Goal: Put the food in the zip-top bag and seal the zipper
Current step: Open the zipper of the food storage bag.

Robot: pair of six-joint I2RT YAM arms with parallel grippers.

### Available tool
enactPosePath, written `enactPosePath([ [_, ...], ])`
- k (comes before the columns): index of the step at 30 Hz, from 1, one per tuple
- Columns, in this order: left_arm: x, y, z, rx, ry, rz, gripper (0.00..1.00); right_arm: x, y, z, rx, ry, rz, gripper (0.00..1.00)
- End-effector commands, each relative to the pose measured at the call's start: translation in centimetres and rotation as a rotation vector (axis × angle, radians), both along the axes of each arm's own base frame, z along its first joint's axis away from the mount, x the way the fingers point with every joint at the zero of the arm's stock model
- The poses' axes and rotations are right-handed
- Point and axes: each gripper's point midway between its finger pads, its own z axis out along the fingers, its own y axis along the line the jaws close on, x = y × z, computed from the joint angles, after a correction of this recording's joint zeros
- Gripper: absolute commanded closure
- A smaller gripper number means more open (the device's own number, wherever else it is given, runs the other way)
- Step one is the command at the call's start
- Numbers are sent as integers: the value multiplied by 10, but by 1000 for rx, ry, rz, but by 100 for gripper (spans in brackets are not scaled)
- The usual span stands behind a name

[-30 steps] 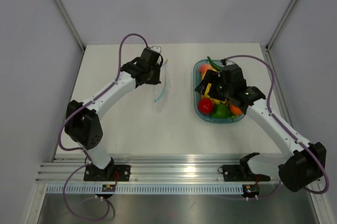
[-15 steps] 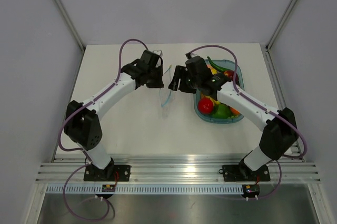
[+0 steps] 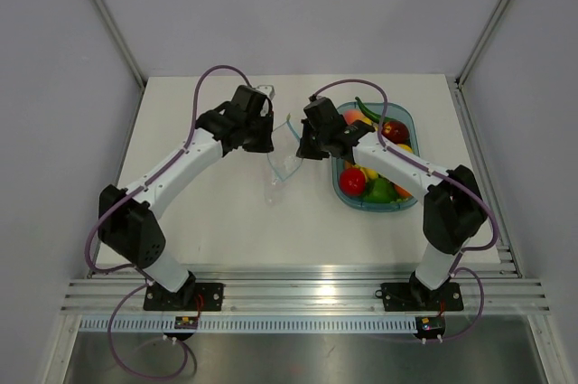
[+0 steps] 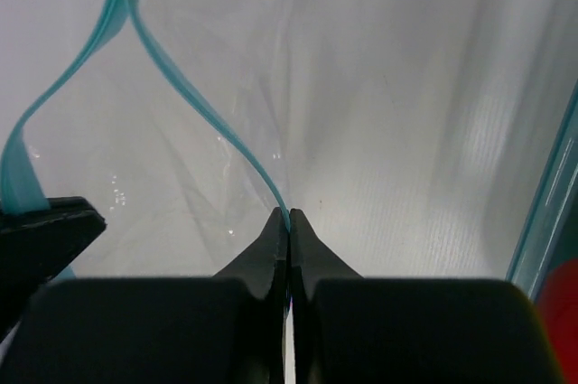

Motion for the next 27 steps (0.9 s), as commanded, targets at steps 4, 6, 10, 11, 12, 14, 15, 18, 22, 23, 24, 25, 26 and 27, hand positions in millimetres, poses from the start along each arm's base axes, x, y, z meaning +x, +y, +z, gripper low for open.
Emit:
enactPosePath([
  [4,-3,27,46,110,-124,-37,100,8,6,22,64,-58,-53,100],
  [6,-6,31,44,129,-124,-45,100,9,8,15,94,-49,-77,100],
  [10,-5,41,24,179,-112,-17,100,8,11,-9,95,-10,-85,100],
  [11,-8,44,9,197,-91,-8,100,8,13,-11,109,-6,-82,100],
  [12,-4,41,4,175,-101,9,99,10,19,-9,141,-7,-86,100],
  [14,-9,33,-14,130,-77,-3,96,7,25,-15,167,16,-79,100],
  [15,-10,29,-17,105,-71,11,95,9,27,-13,189,12,-90,100],
  [18,-14,21,-25,69,-80,28,85,8,31,-15,205,20,-99,100],
  [22,-13,18,-25,45,-94,53,62,8,32,-16,218,26,-110,100],
  [23,-13,17,-25,41,-95,57,60,5,36,-15,235,40,-94,100],
  [24,-12,16,-25,33,-94,65,59,6,38,-16,246,44,-97,100],
  [25,-13,16,-26,29,-92,68,59,6,39,-16,255,48,-96,100],
  [26,-13,15,-26,24,-93,70,59,5,40,-16,261,52,-97,100],
  [27,-13,14,-27,19,-88,81,59,6,42,-16,273,57,-103,100],
])
